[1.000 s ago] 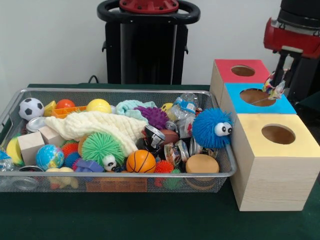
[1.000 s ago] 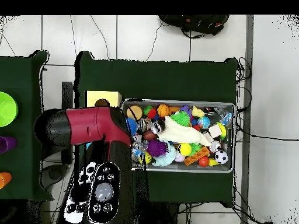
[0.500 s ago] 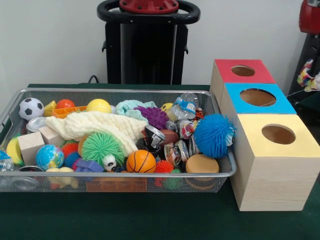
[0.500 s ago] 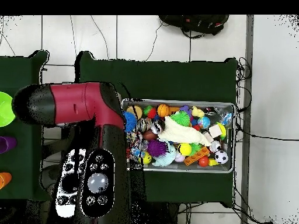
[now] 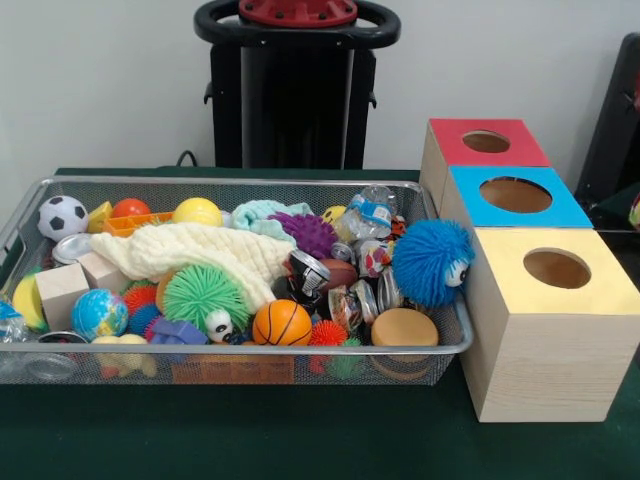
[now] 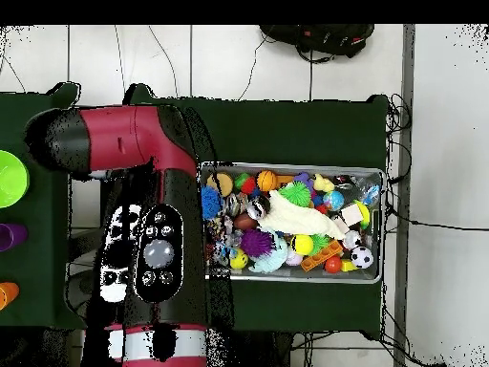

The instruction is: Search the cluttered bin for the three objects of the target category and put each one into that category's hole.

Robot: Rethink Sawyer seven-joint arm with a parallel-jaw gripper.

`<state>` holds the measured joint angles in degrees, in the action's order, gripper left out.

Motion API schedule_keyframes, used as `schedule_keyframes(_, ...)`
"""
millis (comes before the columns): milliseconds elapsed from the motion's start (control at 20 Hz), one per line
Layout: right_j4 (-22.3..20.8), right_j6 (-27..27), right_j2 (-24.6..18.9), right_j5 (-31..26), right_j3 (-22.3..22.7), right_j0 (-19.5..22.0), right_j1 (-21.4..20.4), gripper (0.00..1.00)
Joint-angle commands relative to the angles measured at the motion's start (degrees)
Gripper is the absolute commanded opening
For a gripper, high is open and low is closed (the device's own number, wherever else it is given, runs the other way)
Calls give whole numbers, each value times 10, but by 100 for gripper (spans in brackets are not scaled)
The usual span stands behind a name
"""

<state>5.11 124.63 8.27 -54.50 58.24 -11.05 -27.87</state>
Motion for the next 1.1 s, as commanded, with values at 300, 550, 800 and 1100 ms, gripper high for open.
schedule_keyframes(300, 21, 50, -55, 50, 31, 42, 22, 0)
schedule_keyframes(550, 25, 29, -64, 48, 52, 54, 3, 0)
schedule_keyframes(800, 40, 0, -79, 39, 103, 75, -42, 0)
schedule_keyframes(1100, 37, -3, -85, 57, 150, 81, -73, 0)
